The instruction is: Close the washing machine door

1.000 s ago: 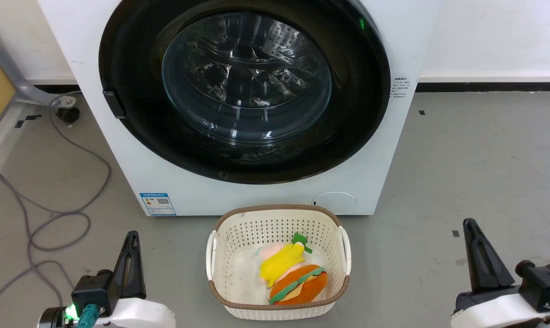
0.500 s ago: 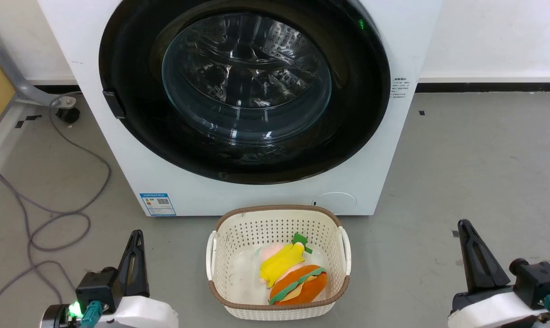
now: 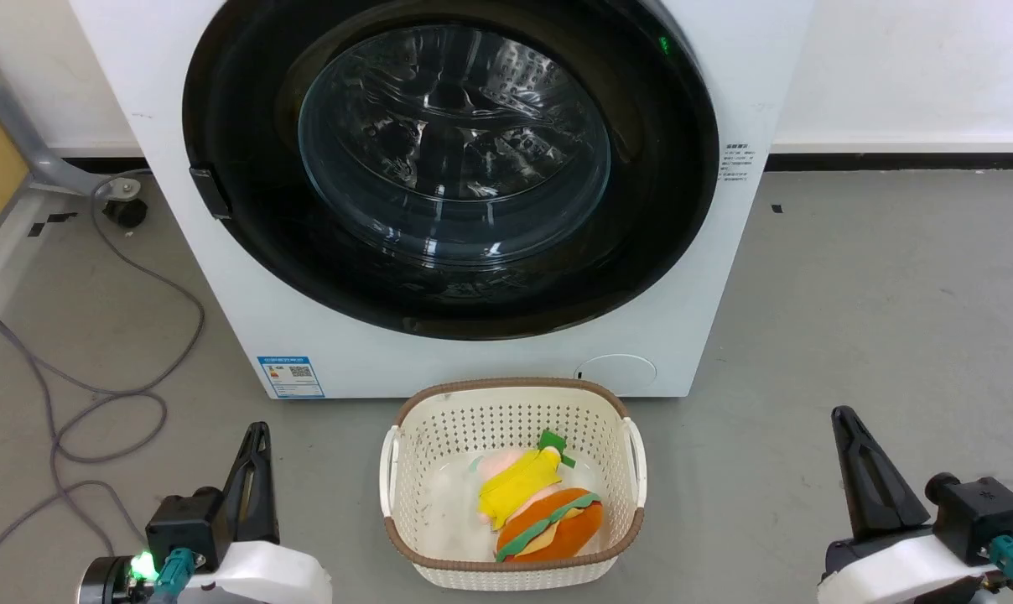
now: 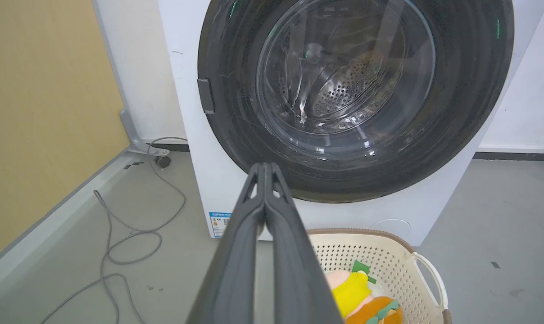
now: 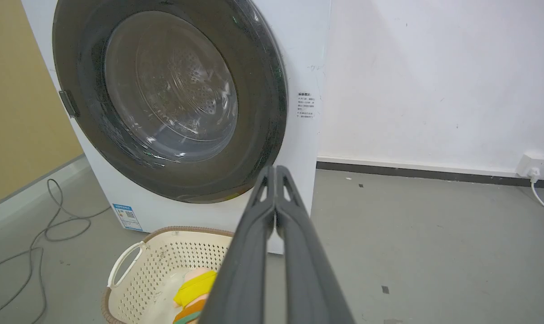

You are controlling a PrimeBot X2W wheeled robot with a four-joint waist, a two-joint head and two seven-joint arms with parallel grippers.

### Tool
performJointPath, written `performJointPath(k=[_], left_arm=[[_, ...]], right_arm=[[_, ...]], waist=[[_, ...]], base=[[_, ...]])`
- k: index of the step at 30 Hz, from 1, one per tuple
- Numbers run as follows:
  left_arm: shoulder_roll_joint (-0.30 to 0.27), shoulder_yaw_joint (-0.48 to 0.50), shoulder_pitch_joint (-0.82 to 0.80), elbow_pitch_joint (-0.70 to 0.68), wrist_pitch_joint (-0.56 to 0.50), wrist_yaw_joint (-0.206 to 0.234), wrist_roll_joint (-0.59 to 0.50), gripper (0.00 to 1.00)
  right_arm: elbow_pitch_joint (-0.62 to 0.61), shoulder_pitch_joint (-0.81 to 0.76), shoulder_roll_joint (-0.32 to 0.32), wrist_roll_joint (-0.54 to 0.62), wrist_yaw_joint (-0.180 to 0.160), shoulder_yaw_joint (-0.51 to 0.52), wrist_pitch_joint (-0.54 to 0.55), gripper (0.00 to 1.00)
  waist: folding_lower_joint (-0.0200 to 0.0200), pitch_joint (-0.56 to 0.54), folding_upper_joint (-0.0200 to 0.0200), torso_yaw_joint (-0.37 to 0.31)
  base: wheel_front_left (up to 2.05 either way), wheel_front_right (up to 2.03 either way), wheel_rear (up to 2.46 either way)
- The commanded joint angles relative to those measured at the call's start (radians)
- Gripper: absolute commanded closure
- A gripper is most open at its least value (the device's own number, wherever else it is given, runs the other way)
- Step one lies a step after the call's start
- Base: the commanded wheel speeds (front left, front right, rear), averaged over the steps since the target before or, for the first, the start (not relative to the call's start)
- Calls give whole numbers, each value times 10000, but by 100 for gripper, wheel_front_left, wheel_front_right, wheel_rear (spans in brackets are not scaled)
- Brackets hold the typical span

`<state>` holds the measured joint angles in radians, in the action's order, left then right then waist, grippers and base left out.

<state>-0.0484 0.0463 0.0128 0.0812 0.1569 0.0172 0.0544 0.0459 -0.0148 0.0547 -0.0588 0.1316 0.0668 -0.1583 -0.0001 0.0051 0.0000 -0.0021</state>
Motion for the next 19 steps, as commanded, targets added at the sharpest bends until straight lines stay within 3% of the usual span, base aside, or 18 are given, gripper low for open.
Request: performJointPath(k=[1, 19], left_arm=[[-8, -19, -52, -77, -87, -29, -71, 100], [-10, -129, -71, -258, -453, -64, -187, 100]], right_arm=[[-90, 59, -19, 109, -4, -30, 86, 100], [-181, 81, -25, 227, -5, -187, 455, 100]], waist=[[1, -1, 0, 1], [1, -14, 0, 6]], base=[[0, 0, 0], [0, 0, 0]])
